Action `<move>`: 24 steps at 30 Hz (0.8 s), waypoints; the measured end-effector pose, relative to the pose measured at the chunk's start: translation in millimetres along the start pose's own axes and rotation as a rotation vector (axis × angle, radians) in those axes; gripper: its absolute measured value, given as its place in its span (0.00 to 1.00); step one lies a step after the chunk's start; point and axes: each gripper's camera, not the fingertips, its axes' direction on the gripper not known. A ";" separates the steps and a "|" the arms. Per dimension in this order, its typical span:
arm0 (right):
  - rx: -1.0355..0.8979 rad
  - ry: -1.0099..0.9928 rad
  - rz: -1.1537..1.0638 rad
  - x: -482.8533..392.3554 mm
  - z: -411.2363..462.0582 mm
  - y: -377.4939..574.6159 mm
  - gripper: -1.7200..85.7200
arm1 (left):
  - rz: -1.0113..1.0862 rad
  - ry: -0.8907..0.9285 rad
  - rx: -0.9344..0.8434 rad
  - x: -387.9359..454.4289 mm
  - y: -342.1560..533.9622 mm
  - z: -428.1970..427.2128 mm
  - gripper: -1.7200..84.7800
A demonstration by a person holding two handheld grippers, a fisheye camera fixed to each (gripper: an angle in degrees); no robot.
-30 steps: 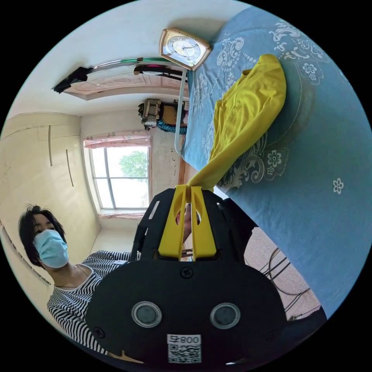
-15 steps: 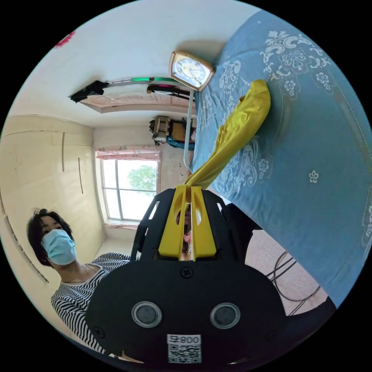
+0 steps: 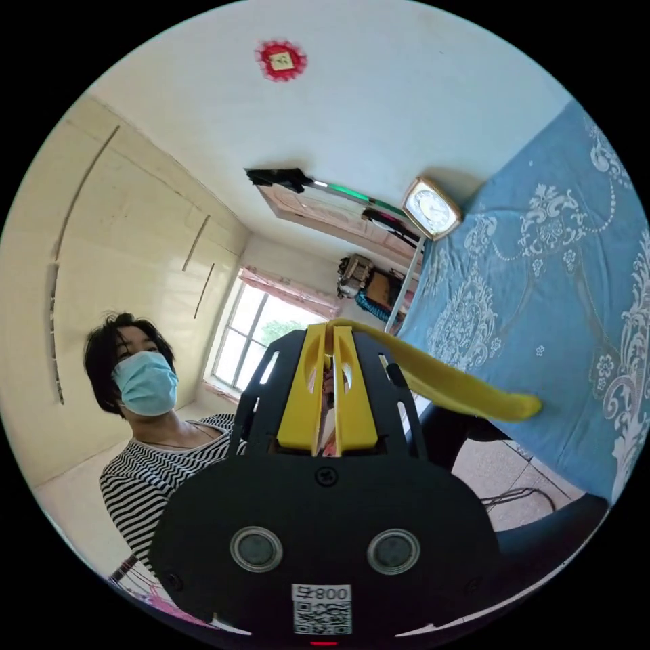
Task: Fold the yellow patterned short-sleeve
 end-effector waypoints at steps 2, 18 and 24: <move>0.034 0.005 -0.027 7.0 -40.2 24.0 0.04 | -0.012 0.033 -0.056 22.4 -29.3 40.3 0.06; 0.262 0.179 0.083 259.1 -373.5 56.7 0.04 | -0.176 -0.063 -0.277 65.4 -295.7 360.2 0.06; 0.307 0.245 -0.134 254.9 -485.9 -105.6 0.04 | 0.078 0.036 -0.261 149.5 -472.4 551.8 0.06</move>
